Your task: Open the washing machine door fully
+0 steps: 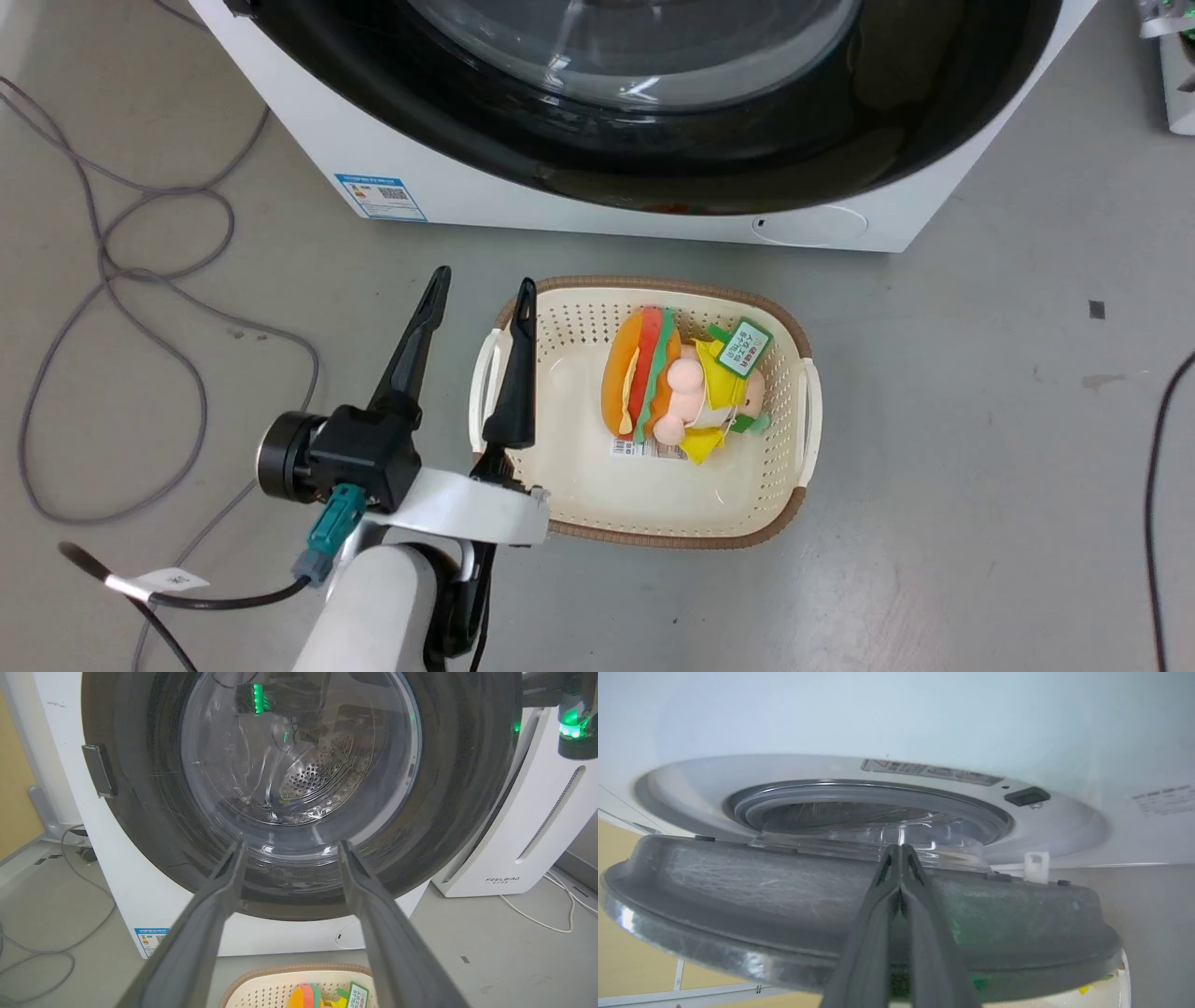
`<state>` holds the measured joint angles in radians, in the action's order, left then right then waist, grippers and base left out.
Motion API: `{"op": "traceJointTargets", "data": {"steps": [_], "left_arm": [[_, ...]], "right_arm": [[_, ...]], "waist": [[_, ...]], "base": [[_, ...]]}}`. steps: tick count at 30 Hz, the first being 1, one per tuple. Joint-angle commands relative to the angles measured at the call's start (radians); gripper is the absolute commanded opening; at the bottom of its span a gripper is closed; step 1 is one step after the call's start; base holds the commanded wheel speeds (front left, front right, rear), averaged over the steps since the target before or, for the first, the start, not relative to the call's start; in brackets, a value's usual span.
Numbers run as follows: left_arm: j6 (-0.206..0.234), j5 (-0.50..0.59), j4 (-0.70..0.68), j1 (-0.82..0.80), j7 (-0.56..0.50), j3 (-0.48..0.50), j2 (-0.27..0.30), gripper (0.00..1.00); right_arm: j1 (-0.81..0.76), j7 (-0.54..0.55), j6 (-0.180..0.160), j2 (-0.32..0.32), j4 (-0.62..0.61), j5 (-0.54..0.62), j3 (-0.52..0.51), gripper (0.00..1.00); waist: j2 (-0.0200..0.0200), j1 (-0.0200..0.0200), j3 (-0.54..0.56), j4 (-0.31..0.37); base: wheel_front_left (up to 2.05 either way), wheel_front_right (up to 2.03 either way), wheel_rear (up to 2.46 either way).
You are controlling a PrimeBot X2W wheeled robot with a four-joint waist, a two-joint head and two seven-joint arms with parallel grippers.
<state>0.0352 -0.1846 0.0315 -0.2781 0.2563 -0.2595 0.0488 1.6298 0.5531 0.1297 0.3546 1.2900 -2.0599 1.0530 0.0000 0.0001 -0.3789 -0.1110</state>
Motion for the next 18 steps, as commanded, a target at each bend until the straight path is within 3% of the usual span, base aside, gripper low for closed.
{"op": "traceJointTargets", "data": {"steps": [1, 18], "left_arm": [[0.004, -0.002, 0.002, -0.018, 0.006, -0.003, 0.001, 1.00], [0.000, 0.021, 0.044, 0.011, 0.006, 0.005, 0.001, 1.00]], "right_arm": [[0.010, 0.016, 0.001, -0.022, 0.001, -0.008, 0.011, 0.00], [-0.109, 0.129, 0.001, -0.043, -0.056, -0.022, 0.030, 0.00]], "waist": [[0.0000, -0.0001, -0.001, -0.001], [0.0000, -0.0001, 0.085, -0.002]], "base": [[0.00, 0.00, 0.00], [0.00, 0.00, 0.00]]}}
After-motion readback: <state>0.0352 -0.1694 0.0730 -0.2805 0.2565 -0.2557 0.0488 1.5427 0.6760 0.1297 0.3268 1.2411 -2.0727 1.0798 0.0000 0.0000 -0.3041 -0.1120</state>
